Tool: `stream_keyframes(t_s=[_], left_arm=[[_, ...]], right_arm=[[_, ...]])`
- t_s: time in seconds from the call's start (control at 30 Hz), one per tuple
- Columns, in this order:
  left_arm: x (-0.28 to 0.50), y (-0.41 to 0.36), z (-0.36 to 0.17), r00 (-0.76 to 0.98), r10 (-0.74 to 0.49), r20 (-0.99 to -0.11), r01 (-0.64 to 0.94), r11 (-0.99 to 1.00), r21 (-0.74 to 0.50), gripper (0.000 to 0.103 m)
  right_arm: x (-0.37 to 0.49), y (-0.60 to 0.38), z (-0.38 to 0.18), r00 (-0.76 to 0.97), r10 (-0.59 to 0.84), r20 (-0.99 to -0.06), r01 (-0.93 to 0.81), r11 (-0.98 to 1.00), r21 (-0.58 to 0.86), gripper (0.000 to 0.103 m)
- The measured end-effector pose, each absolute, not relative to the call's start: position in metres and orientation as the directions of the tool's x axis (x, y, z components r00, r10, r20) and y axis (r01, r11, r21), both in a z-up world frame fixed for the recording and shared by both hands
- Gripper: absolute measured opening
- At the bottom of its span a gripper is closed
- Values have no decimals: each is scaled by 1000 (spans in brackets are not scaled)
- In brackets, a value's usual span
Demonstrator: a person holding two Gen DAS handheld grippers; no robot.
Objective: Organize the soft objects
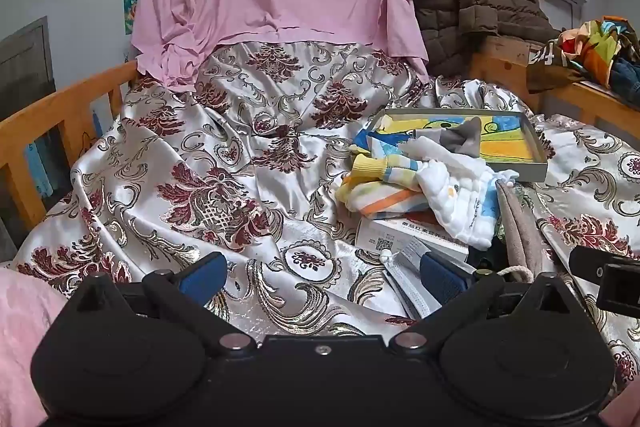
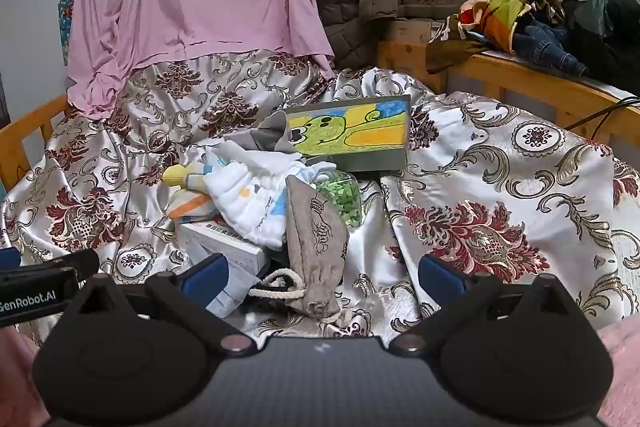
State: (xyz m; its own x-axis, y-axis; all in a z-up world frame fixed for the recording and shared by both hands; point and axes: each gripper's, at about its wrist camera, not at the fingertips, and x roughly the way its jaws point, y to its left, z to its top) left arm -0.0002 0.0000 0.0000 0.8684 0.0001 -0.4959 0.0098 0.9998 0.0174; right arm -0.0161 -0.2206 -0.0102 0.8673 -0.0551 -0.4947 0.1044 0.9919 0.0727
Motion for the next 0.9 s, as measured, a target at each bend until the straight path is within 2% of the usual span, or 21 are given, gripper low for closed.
stream_keyframes(t_s=[0.9], left_arm=[[0, 0, 0, 866, 0, -501, 11, 1000, 19, 102]], right_arm=[[-16, -220, -11, 866, -52, -497, 104, 991, 78, 103]])
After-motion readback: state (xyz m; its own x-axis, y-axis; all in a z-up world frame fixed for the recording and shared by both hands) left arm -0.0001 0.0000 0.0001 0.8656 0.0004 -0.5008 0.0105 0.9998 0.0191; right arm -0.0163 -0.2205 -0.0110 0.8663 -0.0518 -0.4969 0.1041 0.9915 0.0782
